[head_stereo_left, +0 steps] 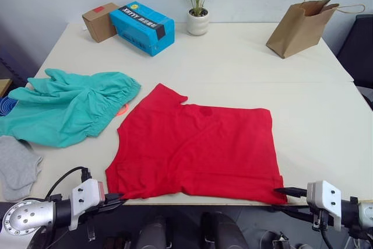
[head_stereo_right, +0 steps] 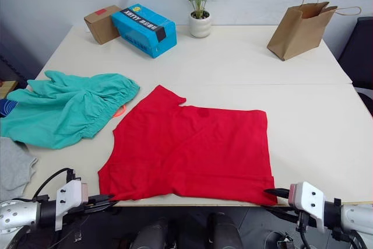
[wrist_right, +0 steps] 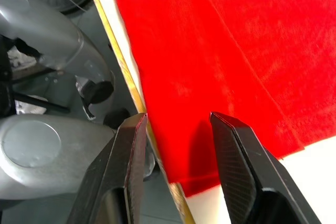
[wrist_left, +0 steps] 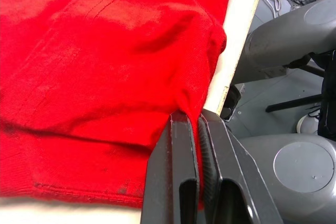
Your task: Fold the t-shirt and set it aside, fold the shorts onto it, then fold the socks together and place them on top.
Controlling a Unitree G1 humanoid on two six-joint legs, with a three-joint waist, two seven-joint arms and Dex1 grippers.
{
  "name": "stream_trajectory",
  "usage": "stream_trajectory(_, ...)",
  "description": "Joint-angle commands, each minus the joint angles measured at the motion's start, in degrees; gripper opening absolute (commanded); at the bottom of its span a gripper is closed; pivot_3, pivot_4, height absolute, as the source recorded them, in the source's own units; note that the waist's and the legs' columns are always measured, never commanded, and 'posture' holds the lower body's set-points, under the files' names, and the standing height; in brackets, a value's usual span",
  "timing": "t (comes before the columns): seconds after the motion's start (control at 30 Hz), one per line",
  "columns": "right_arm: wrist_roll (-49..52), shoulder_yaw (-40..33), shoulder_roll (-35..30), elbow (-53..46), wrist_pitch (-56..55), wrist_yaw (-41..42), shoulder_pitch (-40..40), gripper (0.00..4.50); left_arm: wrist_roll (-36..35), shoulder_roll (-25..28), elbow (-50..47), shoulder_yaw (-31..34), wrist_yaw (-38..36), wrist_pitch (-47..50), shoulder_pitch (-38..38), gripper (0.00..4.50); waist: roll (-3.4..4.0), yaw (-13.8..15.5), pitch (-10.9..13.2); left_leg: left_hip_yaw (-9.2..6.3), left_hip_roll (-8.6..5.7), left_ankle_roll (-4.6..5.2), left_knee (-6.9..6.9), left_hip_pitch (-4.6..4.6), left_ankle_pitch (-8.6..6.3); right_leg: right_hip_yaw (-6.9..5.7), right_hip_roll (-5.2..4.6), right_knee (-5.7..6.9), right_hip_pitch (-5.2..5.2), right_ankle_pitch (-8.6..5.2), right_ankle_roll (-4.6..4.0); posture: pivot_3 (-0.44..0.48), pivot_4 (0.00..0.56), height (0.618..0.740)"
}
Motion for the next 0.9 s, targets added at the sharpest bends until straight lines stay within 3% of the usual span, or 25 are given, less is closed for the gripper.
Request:
stream_trajectory(0.03, -0.50, 0.26, 0.15, 0.24, -1.01, -0.11, 0.03, 1.73, -0.71, -0.19, -2.26, 0.14, -0.07, 0.06, 0.56, 0.00, 0.00, 0.00, 0.00, 0.00, 0.00, 0.00, 0.00, 0.00, 0.00, 0.00, 0.00, 0.00, 0.00, 0.00, 0.00, 0.000, 0.150, 0.740)
stream_trajectory(0.23, -1.13, 1.06, -0.30, 1.05, -1.60, 0.46, -0.52, 0.05, -0.55, 0.15, -1.28, 0.45, -0.51, 0.07, -0.09, 0.00, 0.00, 0.00, 0.00, 0.00, 0.00, 0.00, 0.01, 0.00, 0.00, 0.00, 0.00, 0.01, 0.00, 0.00, 0.00, 0.000, 0.150, 0.740)
stream_trajectory(0.57, 0.39, 0.16, 0.06, 2.34, -1.80, 0.74, -2.98, 0.05, 0.02, 0.34, 0.00, 0.65, -0.84, -0.37, -0.51, 0.00, 0.00, -0.03, 0.00, 0.00, 0.00, 0.01, 0.02, 0.00, 0.00, 0.00, 0.00, 0.01, 0.01, 0.00, 0.01, 0.000, 0.150, 0.740)
stream_trajectory(0.67, 5.39, -1.02, -0.70, 0.70, 3.85, 2.27, -2.14, 0.05, 0.11, 0.33, 0.14, 0.75, -0.87, -0.49, -0.33, 0.00, 0.00, -0.01, 0.00, 0.00, 0.00, 0.00, 0.01, 0.00, 0.00, 0.00, 0.00, 0.02, 0.00, 0.00, 0.01, 0.000, 0.150, 0.740)
stream_trajectory(0.9, 4.04, 0.17, -0.94, 0.06, 3.87, 2.80, -1.23, 0.05, 0.28, 0.15, 0.08, 0.45, -0.62, -0.58, -0.32, 0.00, 0.00, 0.00, 0.00, 0.00, 0.00, 0.01, 0.02, 0.00, 0.00, 0.00, 0.00, 0.02, 0.01, 0.00, 0.01, 0.000, 0.150, 0.740)
